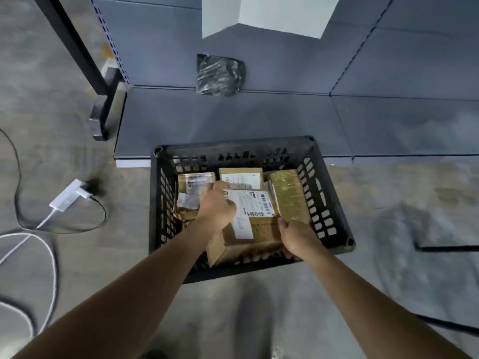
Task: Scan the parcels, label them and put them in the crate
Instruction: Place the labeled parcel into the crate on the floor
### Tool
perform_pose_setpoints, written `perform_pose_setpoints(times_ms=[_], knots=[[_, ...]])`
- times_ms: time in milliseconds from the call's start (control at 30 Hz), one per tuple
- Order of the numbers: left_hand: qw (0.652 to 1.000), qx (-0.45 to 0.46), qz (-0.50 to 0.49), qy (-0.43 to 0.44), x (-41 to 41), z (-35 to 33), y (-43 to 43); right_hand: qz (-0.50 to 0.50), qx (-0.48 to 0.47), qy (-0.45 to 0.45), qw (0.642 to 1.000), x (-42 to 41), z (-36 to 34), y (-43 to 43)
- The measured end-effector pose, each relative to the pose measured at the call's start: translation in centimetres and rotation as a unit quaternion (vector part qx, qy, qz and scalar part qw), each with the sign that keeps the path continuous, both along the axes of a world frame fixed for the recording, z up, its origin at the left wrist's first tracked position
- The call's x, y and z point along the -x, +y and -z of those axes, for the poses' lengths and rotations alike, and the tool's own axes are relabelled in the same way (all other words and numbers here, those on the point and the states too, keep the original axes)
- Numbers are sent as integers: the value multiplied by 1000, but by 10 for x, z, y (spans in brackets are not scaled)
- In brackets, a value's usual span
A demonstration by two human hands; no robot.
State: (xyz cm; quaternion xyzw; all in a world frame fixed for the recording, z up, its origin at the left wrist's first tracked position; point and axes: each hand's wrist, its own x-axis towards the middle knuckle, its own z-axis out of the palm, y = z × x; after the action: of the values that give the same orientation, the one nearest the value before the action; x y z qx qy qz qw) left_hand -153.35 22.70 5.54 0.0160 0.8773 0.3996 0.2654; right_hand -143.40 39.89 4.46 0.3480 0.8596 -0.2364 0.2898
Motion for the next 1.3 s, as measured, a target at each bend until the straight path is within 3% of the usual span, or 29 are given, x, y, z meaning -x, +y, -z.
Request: perform_pose_setpoints(times_ms=[100, 233, 400, 533, 800, 1033, 1300], knots=[[991, -43, -119, -48, -25, 15, 2, -45, -5, 4, 999, -7, 7, 2], [983, -97, -134, -82, -28, 30, -2, -82, -54, 14, 995, -11, 9, 12], [987, -101, -48, -117, -23, 50, -3, -122, -80, -3, 989, -6, 19, 15], [993, -64, 32, -97, -26, 72, -8, -109, -43, -19, 993, -1, 36, 16], [996, 0, 19, -93, -24, 82, -15, -114, -33, 2, 993, 8, 44, 7], [992, 79, 61, -82, -18, -22, -26, -110, -44, 36, 992, 8, -43, -8], [984, 123, 120, 39, 6, -274, -51, -143, -109, 156, 971, 38, -282, -25]])
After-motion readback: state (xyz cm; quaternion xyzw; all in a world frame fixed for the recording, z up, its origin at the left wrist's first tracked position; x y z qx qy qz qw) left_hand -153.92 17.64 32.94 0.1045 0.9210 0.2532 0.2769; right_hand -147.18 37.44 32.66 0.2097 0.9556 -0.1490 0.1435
